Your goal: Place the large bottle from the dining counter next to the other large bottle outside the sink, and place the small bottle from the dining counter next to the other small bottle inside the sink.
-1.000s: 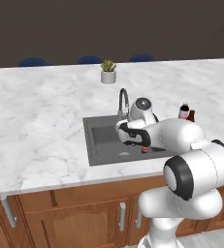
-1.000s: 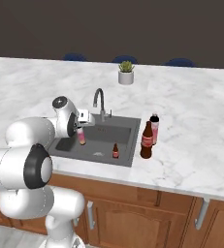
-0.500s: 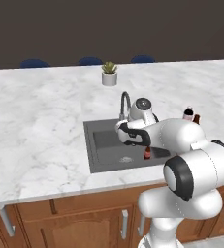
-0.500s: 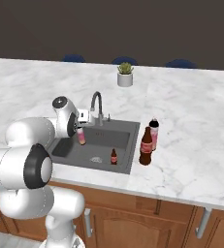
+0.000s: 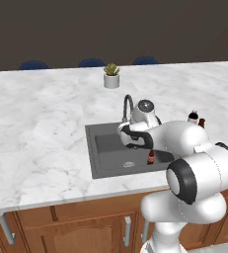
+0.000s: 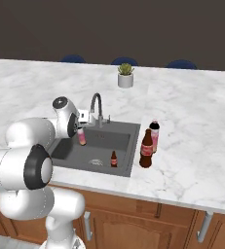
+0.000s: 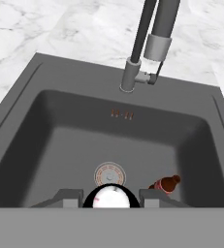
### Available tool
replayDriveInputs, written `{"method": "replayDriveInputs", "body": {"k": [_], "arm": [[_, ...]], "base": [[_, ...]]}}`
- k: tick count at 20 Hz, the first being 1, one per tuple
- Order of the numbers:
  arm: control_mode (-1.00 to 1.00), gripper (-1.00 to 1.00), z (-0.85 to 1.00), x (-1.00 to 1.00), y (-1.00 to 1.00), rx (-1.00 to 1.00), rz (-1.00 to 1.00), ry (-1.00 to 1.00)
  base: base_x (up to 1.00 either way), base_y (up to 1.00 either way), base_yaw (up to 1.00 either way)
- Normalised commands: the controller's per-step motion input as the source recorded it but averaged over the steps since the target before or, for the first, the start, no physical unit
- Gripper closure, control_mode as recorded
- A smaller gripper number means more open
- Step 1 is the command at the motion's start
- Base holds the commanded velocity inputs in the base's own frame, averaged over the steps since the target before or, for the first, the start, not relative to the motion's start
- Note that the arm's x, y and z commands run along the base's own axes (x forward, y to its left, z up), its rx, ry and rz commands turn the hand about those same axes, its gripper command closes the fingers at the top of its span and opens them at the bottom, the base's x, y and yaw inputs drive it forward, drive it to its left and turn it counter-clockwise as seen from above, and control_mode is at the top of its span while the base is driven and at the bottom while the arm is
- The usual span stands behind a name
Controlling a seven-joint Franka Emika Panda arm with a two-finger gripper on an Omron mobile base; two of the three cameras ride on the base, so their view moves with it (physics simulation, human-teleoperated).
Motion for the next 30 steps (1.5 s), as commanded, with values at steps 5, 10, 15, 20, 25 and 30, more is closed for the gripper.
{"method": "replayDriveInputs", "body": {"k": [5, 10, 15, 20, 25, 30], "arm": [[1.00, 1.00, 0.00, 0.00, 0.00, 0.00, 0.00, 0.00], [1.00, 1.00, 0.00, 0.00, 0.00, 0.00, 0.00, 0.00], [-1.00, 1.00, 0.00, 0.00, 0.00, 0.00, 0.00, 0.00], [-1.00, 1.00, 0.00, 0.00, 0.00, 0.00, 0.00, 0.00], [-1.00, 1.00, 0.00, 0.02, 0.06, 0.00, 0.00, 0.00], [-1.00, 1.00, 0.00, 0.03, 0.14, 0.00, 0.00, 0.00]], "base": [[0.23, 0.00, 0.00], [0.09, 0.00, 0.00], [0.00, 0.00, 0.00], [0.00, 0.00, 0.00], [0.00, 0.00, 0.00], [0.00, 0.00, 0.00]]}}
